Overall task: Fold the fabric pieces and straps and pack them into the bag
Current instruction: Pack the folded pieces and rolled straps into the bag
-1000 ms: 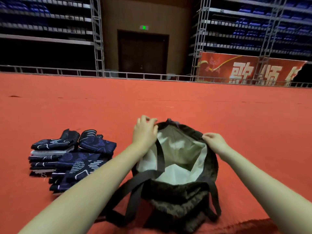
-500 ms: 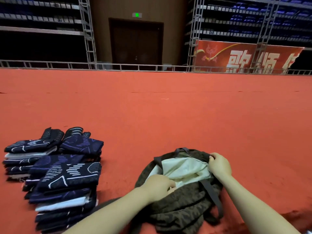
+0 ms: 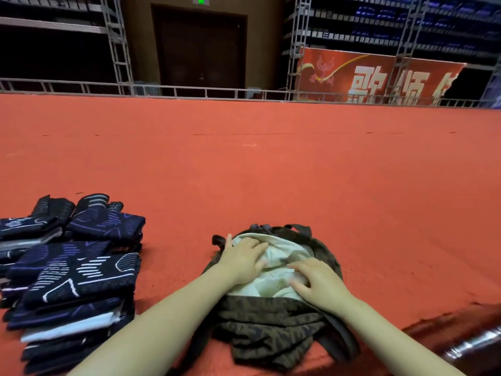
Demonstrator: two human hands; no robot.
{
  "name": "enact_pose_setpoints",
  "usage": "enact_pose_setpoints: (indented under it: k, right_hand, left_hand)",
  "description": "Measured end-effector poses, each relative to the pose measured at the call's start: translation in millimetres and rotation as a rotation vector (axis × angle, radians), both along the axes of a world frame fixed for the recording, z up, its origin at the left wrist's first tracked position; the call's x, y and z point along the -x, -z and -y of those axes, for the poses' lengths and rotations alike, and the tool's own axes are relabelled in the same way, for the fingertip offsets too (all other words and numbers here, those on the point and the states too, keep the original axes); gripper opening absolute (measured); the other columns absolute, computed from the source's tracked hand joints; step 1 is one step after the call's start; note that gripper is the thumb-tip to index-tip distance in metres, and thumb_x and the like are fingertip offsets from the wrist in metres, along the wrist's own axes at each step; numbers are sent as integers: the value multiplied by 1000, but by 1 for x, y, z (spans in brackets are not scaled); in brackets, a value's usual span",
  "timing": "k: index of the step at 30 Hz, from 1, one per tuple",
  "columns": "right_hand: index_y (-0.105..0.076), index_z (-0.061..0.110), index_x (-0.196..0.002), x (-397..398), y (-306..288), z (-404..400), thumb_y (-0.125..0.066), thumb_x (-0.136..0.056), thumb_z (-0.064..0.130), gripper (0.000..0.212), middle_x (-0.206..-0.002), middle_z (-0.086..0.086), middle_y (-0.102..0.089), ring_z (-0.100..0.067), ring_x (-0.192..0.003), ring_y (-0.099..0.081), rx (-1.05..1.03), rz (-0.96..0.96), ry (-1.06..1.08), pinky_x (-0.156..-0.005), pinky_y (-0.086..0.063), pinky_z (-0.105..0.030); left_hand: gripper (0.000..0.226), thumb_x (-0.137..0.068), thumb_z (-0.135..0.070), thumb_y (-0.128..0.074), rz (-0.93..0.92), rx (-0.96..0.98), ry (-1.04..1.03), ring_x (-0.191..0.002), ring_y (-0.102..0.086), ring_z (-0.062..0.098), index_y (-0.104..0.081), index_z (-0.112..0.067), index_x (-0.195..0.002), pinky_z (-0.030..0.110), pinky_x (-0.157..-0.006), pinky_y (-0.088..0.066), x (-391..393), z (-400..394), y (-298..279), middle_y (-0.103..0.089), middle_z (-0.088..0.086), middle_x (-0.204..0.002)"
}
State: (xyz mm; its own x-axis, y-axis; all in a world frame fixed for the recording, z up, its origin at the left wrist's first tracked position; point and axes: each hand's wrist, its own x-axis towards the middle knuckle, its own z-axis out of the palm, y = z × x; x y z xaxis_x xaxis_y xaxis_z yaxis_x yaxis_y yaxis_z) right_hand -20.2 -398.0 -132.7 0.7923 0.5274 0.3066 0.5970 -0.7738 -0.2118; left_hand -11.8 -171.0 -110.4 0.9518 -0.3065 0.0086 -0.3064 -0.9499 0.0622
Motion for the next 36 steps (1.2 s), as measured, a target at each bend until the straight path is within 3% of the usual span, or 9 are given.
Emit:
enact_pose_setpoints:
  k: [3, 6, 9, 13, 16, 20, 24, 29, 36]
  right_hand:
    - [-66, 23, -111, 2, 1, 7, -39, -86, 55, 49, -97, 8, -64, -15, -99, -57, 53, 2, -15, -86, -41, -25]
    - [-68, 21, -103, 9, -7, 11, -50, -87, 40, 31, -99, 5, -62, -17, -99, -58, -70, 194, -35, -84, -46, -33]
    - [-59, 17, -123, 24, -15, 13, -50, -90, 31, 37, -119, -4, -54, -24, -116, -48, -341, 229, 336, -95, -40, -39]
    - [-39, 6, -140, 40, -10, 18, -36, -101, 31, 46, -141, -17, -44, -30, -130, -41, -574, -416, 687, -100, -34, -37]
    - [-50, 8, -129, 48, -5, 11, -30, -103, 24, 37, -133, -12, -53, -26, -124, -47, -694, -453, 608, -88, -33, -26]
    - [-50, 18, -135, 53, -2, -7, -32, -101, 15, 39, -135, 1, -54, -16, -125, -47, -976, -418, 574, -96, -36, -24]
    - [-52, 19, -135, 47, -9, -15, -34, -101, 7, 41, -132, 7, -54, -12, -124, -48, -1228, -445, 559, -107, -39, -33]
    - [-61, 9, -120, -5, -55, -4, -44, -97, 4, 30, -122, -4, -62, -14, -111, -54, -1060, -348, 424, -92, -36, -19]
    - [-59, 12, -126, -87, -116, -15, -59, -91, 24, 37, -113, -15, -64, -29, -109, -57, -644, -182, 415, -92, -42, -33]
  left_hand:
    - [49, -96, -46, -33, -48, 54, -115, -137, -29, 17, -38, -24, -140, 68, -108, -6, -6, 1, -3, -36, -5, -145]
    - [34, -95, -39, -39, 161, 137, -57, -115, -48, 18, -60, -23, -115, 54, -110, -21, -6, 4, -12, -56, -3, -116]
    - [26, -92, -36, -49, 457, 335, 4, -103, -48, 18, -63, -21, -108, 43, -99, -34, -18, 4, -25, -55, -2, -102]
    - [47, -98, -46, -32, 113, 323, -14, -131, -37, 24, -33, -34, -143, 48, -112, -21, -50, 17, -39, -46, 3, -139]
    - [48, -99, -49, -17, -149, 266, -22, -133, -39, 27, -21, -41, -146, 54, -110, -22, -64, 24, -23, -44, 1, -145]
    - [40, -100, -44, -24, -94, 269, 40, -114, -55, 24, -38, -42, -137, 45, -94, -41, -53, 26, -4, -62, -4, -123]
    - [36, -100, -35, -37, -12, 559, 65, -116, -55, 14, -49, -34, -134, 33, -94, -44, -33, 21, -8, -61, -9, -126]
    - [30, -98, -24, -47, 216, 872, 24, -115, -51, -2, -59, -29, -125, 11, -91, -37, -14, -9, -57, -60, -16, -124]
    - [36, -99, -17, -41, 316, 847, -288, -125, -49, 15, -52, -18, -133, 19, -96, -34, -8, -56, -81, -56, -1, -134]
